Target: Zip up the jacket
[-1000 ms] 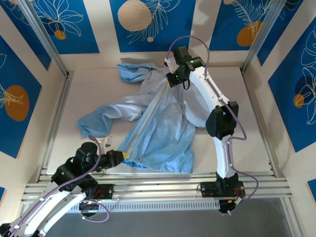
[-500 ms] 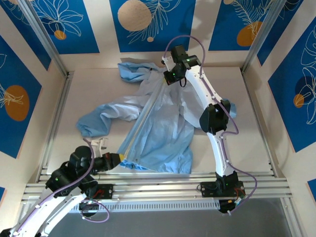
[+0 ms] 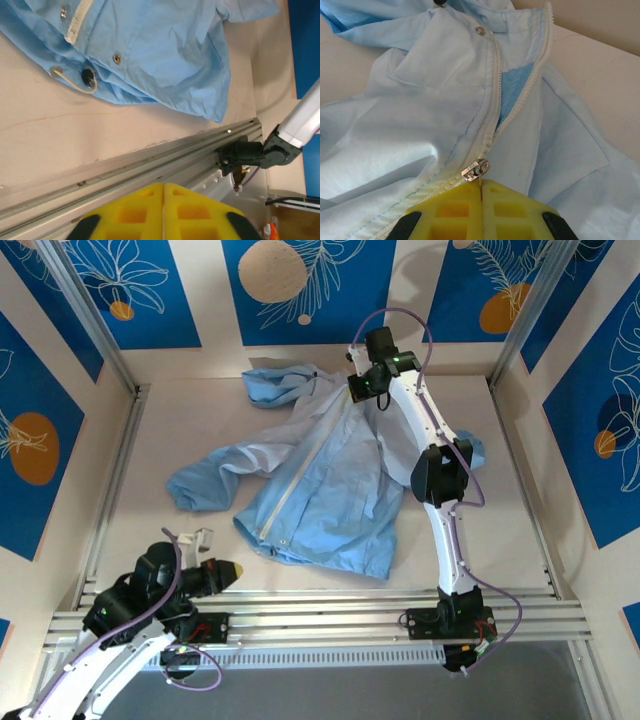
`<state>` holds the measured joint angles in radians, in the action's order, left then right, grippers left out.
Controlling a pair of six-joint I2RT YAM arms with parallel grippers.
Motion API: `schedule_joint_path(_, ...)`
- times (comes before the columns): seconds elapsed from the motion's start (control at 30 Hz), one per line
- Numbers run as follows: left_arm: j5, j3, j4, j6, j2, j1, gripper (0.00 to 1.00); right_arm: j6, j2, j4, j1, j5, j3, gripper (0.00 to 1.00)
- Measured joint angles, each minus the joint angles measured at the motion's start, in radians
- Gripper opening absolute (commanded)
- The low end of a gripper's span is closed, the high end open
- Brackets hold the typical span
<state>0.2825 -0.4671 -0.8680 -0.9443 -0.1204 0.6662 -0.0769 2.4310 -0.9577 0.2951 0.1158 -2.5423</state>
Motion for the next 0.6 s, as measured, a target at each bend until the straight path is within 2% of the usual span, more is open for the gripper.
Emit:
schedule_joint_path(0.1,-0.034,-0.005,0.044,0.038,-0.098,0.0,0.45,0.0,0.0,0.009,0.013,0.0,0.004,0.0)
schedule_joint_path(0.33,-0.108,-0.05,0.224,0.158,-0.502,-0.009,0.65,-0.002,-0.004,0.044,0.031,-0.001,0.096,0.0)
schedule_joint_path(0.6,-0.151,-0.167,0.376,0.362,-0.881,-0.048,0.69,-0.004,-0.015,0.061,0.033,-0.02,0.166,0.0)
